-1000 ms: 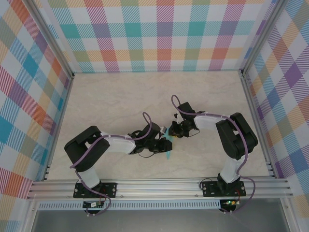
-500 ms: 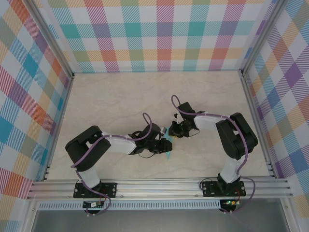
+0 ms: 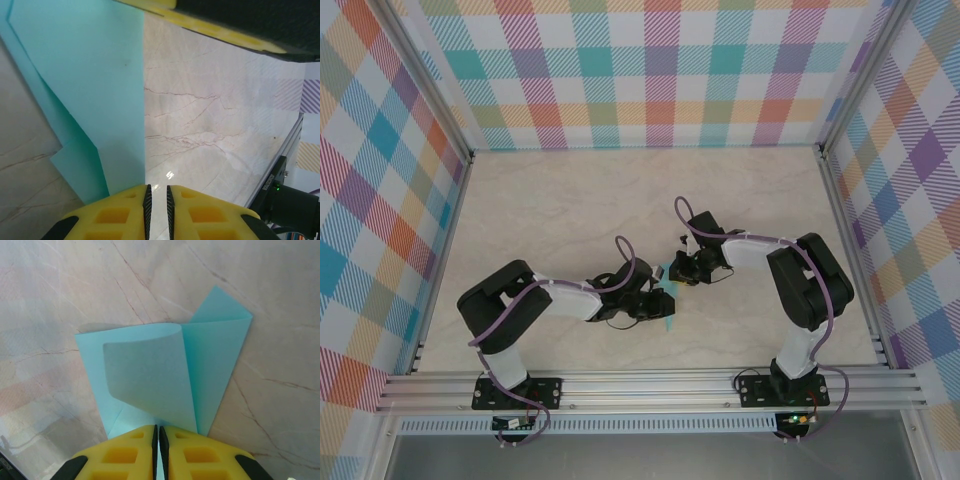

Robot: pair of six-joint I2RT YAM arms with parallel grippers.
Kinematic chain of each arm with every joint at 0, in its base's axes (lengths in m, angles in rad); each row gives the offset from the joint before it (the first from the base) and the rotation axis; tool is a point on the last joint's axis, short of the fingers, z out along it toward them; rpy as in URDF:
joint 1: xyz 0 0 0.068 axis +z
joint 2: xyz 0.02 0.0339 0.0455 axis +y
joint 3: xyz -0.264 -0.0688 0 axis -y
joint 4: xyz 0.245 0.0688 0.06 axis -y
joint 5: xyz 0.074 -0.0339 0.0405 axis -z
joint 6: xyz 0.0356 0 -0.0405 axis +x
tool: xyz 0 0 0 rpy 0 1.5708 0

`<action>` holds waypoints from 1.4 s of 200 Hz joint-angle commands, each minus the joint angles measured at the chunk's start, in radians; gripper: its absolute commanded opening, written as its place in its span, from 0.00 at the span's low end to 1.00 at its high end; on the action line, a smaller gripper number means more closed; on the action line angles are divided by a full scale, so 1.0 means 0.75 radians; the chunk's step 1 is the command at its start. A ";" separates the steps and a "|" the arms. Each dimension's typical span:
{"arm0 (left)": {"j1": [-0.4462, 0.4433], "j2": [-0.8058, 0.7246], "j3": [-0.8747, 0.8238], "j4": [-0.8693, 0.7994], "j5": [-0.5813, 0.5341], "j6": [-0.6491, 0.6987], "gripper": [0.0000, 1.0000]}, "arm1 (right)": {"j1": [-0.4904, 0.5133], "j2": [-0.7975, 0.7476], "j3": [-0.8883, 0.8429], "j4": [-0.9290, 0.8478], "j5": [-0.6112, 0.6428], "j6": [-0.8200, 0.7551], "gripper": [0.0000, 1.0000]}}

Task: Fold a paper plane with a square sheet of paper (fold left side to right side)
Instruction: Fold the wing for the fifth time at the center of the table.

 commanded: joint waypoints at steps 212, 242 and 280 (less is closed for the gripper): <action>-0.074 -0.010 -0.043 -0.246 -0.167 -0.004 0.02 | 0.117 -0.299 -0.294 0.243 -0.132 0.157 0.00; -0.076 0.000 -0.037 -0.242 -0.164 -0.005 0.02 | 0.138 -0.254 -0.267 0.260 -0.120 0.152 0.00; -0.078 0.009 -0.035 -0.236 -0.164 -0.006 0.02 | 0.139 -0.169 -0.248 0.230 -0.055 0.113 0.00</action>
